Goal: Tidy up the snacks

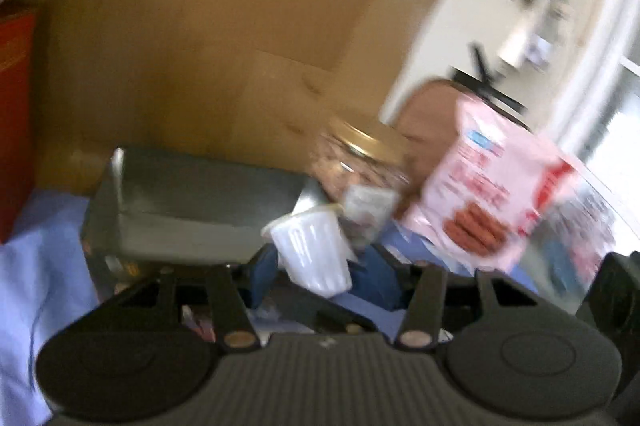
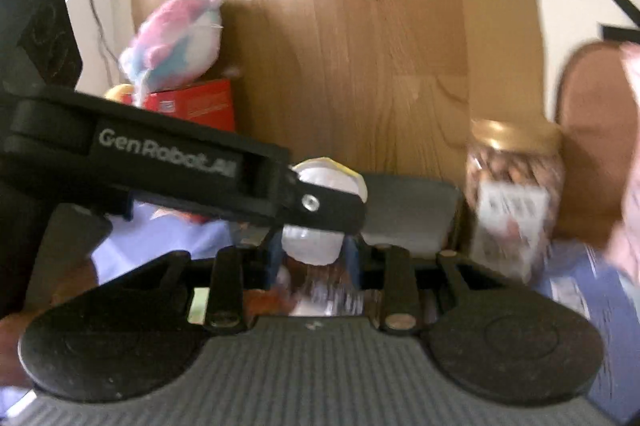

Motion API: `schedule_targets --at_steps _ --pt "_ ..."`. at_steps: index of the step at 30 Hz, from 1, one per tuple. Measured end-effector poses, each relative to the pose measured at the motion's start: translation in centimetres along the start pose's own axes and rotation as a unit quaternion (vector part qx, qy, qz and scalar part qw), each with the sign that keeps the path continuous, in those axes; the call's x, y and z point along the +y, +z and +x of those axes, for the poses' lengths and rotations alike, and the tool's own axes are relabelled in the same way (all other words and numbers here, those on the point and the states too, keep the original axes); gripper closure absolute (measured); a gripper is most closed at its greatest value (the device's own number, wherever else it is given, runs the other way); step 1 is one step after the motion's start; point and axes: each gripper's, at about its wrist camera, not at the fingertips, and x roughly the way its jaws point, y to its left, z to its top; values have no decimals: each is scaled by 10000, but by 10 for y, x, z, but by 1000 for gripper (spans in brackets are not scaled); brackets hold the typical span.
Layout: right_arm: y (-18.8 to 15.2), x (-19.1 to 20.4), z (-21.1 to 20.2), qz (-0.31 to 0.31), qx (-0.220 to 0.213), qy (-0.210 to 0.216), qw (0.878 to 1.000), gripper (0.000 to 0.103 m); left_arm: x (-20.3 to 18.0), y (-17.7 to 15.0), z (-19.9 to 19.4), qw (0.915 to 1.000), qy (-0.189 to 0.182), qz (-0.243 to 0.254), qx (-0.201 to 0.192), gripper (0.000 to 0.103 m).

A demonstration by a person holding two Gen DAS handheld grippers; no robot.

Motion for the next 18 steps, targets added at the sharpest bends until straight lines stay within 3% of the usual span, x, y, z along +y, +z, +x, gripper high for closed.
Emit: schedule_targets --at_steps 6,11,14,16,18 --pt "13 -5 48 -61 468 -73 9989 66 29 9 33 9989 254 -361 133 52" --pt "-5 -28 5 504 166 28 9986 59 26 -17 7 9994 201 -202 -197 45" --pt "-31 -47 -27 1124 175 201 9933 59 22 -29 -13 9994 -139 -274 -135 42" --pt "-48 -50 -38 1357 306 227 9900 59 17 -39 -17 9995 -182 -244 -4 34" --pt "-60 -47 -43 1370 389 297 9894 58 10 -48 -6 9989 -146 -201 393 33"
